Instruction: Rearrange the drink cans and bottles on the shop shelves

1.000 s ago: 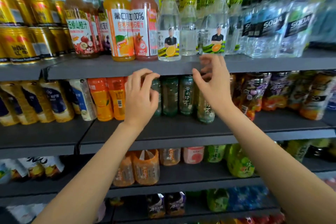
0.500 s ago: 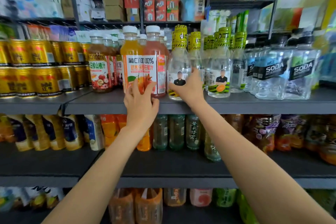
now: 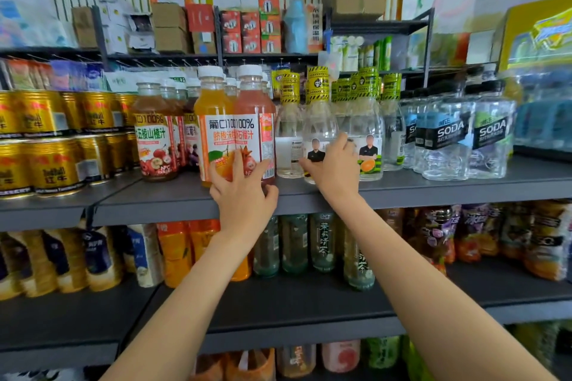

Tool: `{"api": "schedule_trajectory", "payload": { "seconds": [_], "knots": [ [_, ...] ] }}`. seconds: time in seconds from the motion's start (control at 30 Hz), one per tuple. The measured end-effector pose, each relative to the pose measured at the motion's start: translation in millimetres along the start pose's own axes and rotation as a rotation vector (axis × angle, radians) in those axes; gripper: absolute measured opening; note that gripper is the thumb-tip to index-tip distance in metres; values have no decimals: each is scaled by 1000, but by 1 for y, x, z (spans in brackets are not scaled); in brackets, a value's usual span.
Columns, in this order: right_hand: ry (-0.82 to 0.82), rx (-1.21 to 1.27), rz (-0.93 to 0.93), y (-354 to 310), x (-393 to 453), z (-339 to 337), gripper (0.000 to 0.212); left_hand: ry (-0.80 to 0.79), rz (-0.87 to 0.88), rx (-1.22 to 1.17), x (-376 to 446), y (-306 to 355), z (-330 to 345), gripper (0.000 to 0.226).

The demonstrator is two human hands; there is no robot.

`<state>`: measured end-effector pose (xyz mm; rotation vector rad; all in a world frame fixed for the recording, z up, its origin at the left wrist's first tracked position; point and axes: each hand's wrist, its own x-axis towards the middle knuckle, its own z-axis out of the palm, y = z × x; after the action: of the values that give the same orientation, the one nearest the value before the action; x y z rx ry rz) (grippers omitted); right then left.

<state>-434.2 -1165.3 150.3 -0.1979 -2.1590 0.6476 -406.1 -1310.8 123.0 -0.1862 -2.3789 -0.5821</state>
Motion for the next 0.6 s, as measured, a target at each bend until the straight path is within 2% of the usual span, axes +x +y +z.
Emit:
{"api": "schedule_trajectory", "payload": {
  "seconds": [0.1,0.33,0.5,0.6],
  "knots": [
    [-21,29,-41,2,2,-6,89,2,8,-18,1,-1,1,45],
    [-224,258,-92,-16,-8,-6,80,23,20,9,1,0,4,45],
    [-212,272,-59,-30,-11,2,78,-4,25,1,0,-2,0,46],
    [-203,262,-41,-34,-14,1,84,-7,35,-16,-1,-5,-3,46]
  ]
}}
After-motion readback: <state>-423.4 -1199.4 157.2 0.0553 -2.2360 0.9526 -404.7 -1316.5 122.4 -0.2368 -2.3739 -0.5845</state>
